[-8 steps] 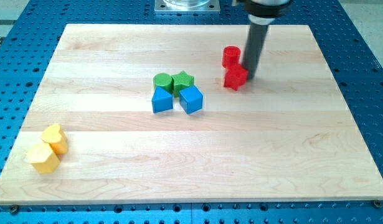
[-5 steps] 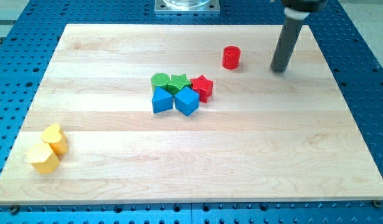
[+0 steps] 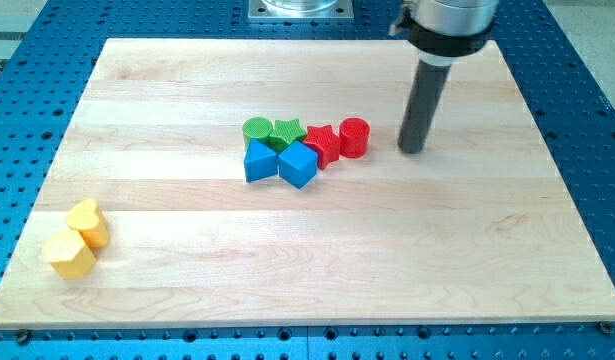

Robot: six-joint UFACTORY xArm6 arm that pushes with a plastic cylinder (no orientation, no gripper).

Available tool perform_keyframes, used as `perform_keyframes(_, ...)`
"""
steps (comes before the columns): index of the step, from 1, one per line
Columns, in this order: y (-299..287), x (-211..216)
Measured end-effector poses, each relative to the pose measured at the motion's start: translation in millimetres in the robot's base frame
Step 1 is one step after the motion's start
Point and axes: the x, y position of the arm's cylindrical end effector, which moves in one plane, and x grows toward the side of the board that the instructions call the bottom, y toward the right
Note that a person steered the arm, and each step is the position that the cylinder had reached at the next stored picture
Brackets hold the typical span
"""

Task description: Push the red circle into the red star

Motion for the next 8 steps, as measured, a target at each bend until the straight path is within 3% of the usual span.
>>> perform_keyframes(1,-16.4,-20.1)
perform_keyframes(3,-83.7,-7.2)
perform_keyframes(4,-70.4,-0.9)
perform_keyframes(5,-42.8,69.1)
perform_keyframes(7,-102.8,62.9)
perform_keyframes(8,-126.0,146.3)
